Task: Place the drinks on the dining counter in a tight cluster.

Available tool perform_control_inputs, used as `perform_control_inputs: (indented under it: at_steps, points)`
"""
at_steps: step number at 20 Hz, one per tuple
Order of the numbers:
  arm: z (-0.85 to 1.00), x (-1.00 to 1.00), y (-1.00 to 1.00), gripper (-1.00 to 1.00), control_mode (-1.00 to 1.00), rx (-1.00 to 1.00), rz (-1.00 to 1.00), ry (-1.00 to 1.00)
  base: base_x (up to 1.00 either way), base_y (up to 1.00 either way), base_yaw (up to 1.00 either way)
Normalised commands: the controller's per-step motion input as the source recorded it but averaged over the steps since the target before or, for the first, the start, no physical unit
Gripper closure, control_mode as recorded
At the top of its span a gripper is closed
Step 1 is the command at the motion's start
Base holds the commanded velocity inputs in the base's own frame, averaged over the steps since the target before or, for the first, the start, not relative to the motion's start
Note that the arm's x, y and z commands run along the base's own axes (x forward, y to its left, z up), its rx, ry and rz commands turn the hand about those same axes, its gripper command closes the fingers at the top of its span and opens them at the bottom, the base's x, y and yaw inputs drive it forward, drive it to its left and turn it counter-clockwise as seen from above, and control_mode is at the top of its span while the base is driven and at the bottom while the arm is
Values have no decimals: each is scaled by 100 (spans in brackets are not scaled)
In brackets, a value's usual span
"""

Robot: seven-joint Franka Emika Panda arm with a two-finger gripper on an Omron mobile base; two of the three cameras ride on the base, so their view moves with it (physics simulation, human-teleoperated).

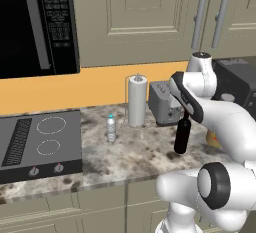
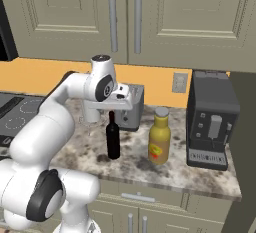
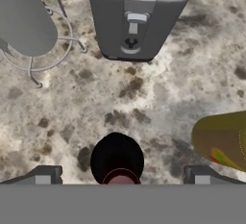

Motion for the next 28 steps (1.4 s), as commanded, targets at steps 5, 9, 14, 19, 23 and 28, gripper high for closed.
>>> perform_control_inputs:
  at_steps: [5, 9, 14, 19, 23, 28]
  points:
    - [-25, 2, 0, -100, -100, 0, 0, 0, 0, 0, 0]
    - [-18, 0, 0, -100, -100, 0, 0, 0, 0, 0, 0]
    - [-4, 0, 0, -100, -100, 0, 0, 0, 0, 0, 0]
    - [0, 0, 0, 100, -100, 0, 0, 0, 0, 0, 0]
    - [0, 0, 0, 100, -100, 0, 0, 0, 0, 0, 0]
    - [0, 0, 0, 100, -100, 0, 0, 0, 0, 0, 0]
